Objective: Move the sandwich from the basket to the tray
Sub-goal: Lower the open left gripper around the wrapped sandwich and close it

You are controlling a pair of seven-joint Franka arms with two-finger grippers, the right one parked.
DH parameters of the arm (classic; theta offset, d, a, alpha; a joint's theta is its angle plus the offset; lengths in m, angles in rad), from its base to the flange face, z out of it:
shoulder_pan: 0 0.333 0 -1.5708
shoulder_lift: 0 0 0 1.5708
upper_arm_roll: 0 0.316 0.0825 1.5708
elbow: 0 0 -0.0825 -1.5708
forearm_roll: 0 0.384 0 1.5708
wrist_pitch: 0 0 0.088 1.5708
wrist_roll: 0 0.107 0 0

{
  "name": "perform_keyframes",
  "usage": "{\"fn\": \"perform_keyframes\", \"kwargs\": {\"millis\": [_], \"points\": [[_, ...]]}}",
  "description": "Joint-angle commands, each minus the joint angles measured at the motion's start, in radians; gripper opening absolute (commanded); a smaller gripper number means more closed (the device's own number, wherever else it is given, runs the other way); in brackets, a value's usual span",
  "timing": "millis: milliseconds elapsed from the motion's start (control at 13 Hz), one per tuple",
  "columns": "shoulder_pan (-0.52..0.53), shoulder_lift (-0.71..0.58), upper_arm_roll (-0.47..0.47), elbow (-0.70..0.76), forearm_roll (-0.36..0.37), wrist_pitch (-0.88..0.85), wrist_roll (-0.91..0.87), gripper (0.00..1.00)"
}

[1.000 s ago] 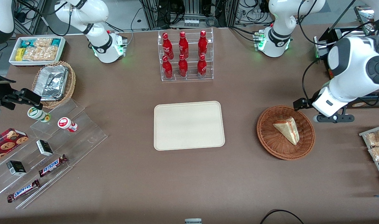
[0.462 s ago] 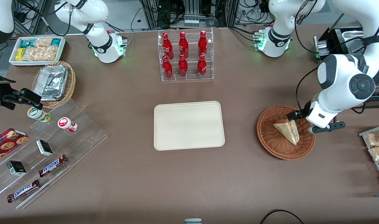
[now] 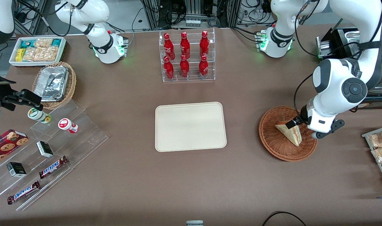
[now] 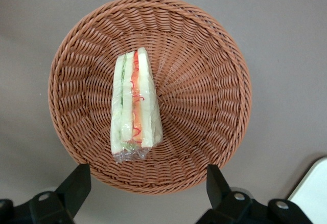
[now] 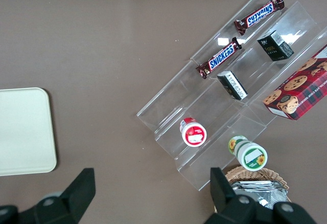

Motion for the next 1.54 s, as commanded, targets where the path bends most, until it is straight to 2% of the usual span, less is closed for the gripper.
{"fn": "perform_keyframes", "kwargs": {"millis": [0,538,1462], "points": [[-0.01,-0.003,0.005,-0.014,0.018,0.019,-0.1,1.0],[-0.003,-0.009,0.007,-0.141,0.033,0.186,-0.098,1.0],[0.008,0.126,0.022,-0.138,0.03,0.301,-0.098,1.0]]}}
